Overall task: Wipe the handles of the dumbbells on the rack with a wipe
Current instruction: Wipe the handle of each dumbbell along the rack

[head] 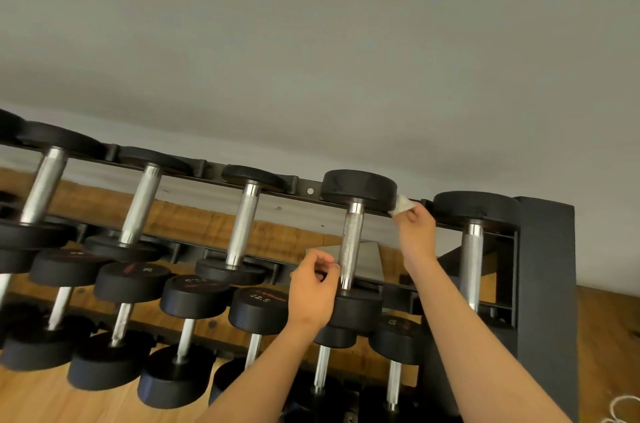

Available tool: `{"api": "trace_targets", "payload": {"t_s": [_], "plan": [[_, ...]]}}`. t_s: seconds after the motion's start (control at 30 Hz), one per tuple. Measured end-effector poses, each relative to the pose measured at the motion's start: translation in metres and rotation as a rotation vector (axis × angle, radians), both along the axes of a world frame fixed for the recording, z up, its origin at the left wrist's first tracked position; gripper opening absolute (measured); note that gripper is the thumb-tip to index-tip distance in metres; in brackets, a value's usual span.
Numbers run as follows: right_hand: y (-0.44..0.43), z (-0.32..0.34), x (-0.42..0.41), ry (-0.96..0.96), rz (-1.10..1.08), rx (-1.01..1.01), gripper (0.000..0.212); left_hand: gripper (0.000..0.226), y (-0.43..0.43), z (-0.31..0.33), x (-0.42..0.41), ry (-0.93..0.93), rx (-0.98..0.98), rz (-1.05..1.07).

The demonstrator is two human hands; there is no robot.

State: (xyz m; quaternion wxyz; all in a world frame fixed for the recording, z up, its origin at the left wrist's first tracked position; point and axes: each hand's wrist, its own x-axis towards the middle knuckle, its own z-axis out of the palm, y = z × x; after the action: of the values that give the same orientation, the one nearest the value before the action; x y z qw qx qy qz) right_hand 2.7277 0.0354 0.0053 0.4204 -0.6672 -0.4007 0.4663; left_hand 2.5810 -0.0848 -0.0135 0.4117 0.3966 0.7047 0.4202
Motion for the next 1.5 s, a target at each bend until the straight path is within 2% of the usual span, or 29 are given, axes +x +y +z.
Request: {"api": "trace_targets", "payload": {"t_s": [0.17,0.4,0.67,1.0,1.17,1.27,1.37,1.5], "plan": [[0.013,0.0,-0.001,-0.062,0.066,-0.016,0.017,0.009,-0.001,-0.002,-0.001,0.002,-0.004,-0.011],[0.017,0.0,0.005,-0.153,0.142,0.012,0.007,0.01,-0.001,-0.001,-0.001,0.021,0.006,-0.028],[0.005,-0.008,0.009,-0.195,0.204,-0.003,0.007,0.012,0.0,0.001,-0.001,0.003,-0.009,-0.038],[0.011,-0.005,0.01,-0.174,0.199,-0.026,0.012,0.013,0.0,-0.002,-0.002,0.009,0.003,-0.034],[0.033,0.024,0.002,-0.209,0.117,0.099,0.012,0.013,0.0,-0.001,-0.002,0.002,-0.005,-0.029],[0.018,0.022,0.0,-0.285,0.084,0.147,0.004,0.013,0.0,-0.001,-0.002,0.003,-0.001,-0.037],[-0.001,0.007,0.003,-0.335,0.085,0.127,0.006,0.013,0.0,0.0,-0.002,0.006,0.004,-0.037],[0.014,0.017,0.001,-0.416,0.105,0.165,0.008,0.012,0.0,0.001,-0.002,0.006,-0.003,-0.036]]}}
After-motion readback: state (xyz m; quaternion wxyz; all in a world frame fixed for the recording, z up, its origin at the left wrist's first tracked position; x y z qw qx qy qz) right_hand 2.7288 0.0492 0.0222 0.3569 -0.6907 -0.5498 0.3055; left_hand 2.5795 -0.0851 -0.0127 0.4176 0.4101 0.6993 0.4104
